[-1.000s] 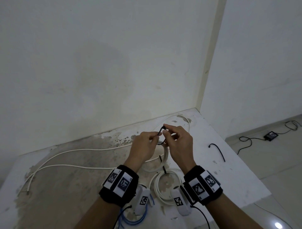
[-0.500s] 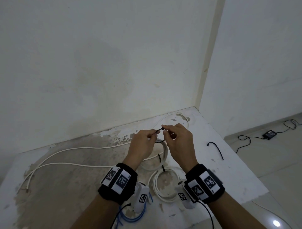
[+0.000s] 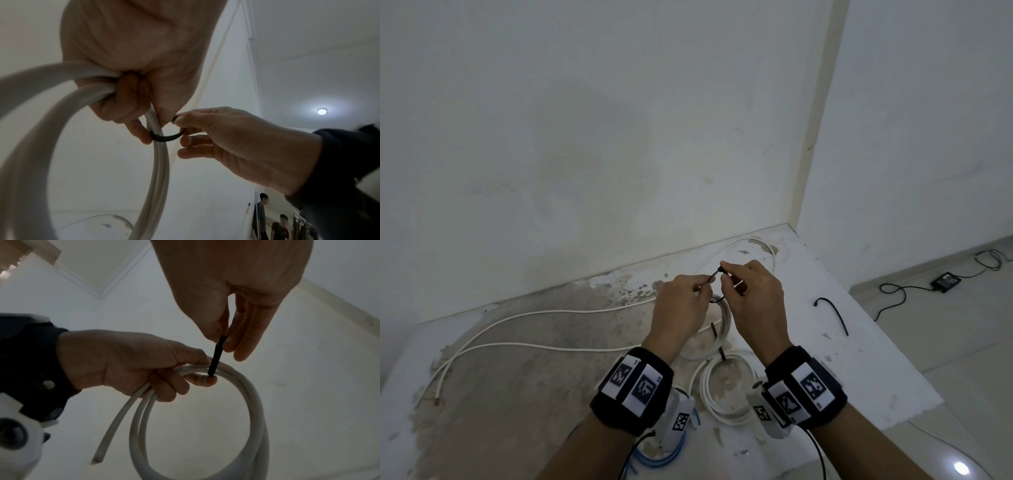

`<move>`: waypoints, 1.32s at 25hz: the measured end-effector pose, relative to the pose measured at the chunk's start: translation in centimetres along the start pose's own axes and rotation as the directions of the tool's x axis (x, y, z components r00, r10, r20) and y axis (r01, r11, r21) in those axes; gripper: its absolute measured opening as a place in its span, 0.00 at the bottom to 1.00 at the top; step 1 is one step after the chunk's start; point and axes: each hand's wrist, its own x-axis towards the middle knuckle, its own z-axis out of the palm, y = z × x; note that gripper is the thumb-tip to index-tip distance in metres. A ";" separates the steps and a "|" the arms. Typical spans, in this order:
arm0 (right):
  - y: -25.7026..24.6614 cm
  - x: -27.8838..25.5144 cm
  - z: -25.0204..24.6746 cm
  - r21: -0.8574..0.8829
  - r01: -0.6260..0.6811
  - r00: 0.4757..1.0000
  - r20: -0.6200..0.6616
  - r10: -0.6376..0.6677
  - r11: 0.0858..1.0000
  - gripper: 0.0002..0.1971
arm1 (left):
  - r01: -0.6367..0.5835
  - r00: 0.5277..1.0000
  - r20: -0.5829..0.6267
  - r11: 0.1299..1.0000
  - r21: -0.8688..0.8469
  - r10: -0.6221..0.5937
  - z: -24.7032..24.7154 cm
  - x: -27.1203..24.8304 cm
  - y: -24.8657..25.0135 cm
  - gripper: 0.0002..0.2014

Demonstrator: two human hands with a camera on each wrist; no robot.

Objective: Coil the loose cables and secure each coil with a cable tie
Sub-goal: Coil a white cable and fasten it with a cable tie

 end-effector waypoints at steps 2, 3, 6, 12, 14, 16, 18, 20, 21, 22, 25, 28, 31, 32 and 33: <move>0.0 -0.1 0.0 -0.008 0.004 1.000 0.008 -0.003 1.000 0.10 | -0.009 1.000 0.008 1.000 0.001 0.009 0.0 -0.2 0.0 0.13; 0.0 -0.1 -0.1 -0.015 0.010 1.000 0.017 -0.010 1.000 0.10 | -0.016 1.000 0.015 1.000 -0.009 0.016 0.1 -0.2 0.0 0.14; 0.2 0.4 -0.4 0.008 -0.010 0.997 0.076 0.009 1.000 0.10 | -0.008 0.999 0.052 0.999 -0.044 0.010 -0.1 -0.2 -0.3 0.14; 0.6 0.7 -0.8 0.261 -0.317 0.926 0.294 0.238 0.912 0.08 | 0.001 0.997 0.079 0.995 -0.101 0.007 -0.2 0.0 -2.2 0.13; 0.3 0.7 -0.7 0.323 -0.354 0.916 0.311 0.255 0.878 0.08 | -0.001 0.995 0.095 0.993 -0.120 0.012 -0.2 0.0 -2.4 0.13; 0.1 0.9 -0.7 0.353 -0.361 0.918 0.300 0.261 0.863 0.07 | 0.005 0.995 0.102 0.991 -0.130 0.009 -0.2 0.3 -2.3 0.13; 0.1 0.9 -0.7 0.355 -0.352 0.925 0.271 0.266 0.866 0.06 | 0.011 0.996 0.093 0.993 -0.118 0.000 -0.2 0.6 -2.2 0.13; 0.3 0.9 -0.6 0.371 -0.354 0.929 0.243 0.279 0.858 0.07 | 0.013 0.995 0.098 0.993 -0.116 -0.001 -0.1 0.8 -2.1 0.13; 0.3 0.9 -0.5 0.386 -0.368 0.926 0.232 0.297 0.846 0.06 | 0.010 0.994 0.109 0.993 -0.119 0.003 0.0 0.9 -2.0 0.13; 0.4 0.9 -0.6 0.400 -0.384 0.921 0.227 0.316 0.832 0.05 | 0.011 0.992 0.124 0.992 -0.122 0.004 0.1 0.8 -2.1 0.12; 0.6 1.2 -0.5 0.404 -0.417 0.904 0.277 0.325 0.814 0.02 | 0.000 0.991 0.133 0.992 -0.128 0.017 0.3 0.7 -2.3 0.12; 0.8 1.5 -0.6 0.393 -0.471 0.865 0.381 0.327 0.789 0.03 | -0.023 0.988 0.145 0.985 -0.174 0.049 0.4 0.9 -2.6 0.12; 1.2 2.2 -0.9 0.345 -0.457 0.861 0.404 0.310 0.820 0.03 | 0.013 0.987 0.160 0.970 -0.244 0.027 0.5 1.1 -3.1 0.13; 1.2 2.5 -1.0 0.320 -0.420 0.873 0.398 0.282 0.849 0.03 | 0.023 0.987 0.157 0.961 -0.275 0.021 0.4 1.0 -3.2 0.13; 1.3 2.9 -1.1 0.292 -0.370 0.887 0.392 0.242 0.882 0.03 | 0.028 0.988 0.153 0.955 -0.297 0.019 0.3 1.0 -3.1 0.14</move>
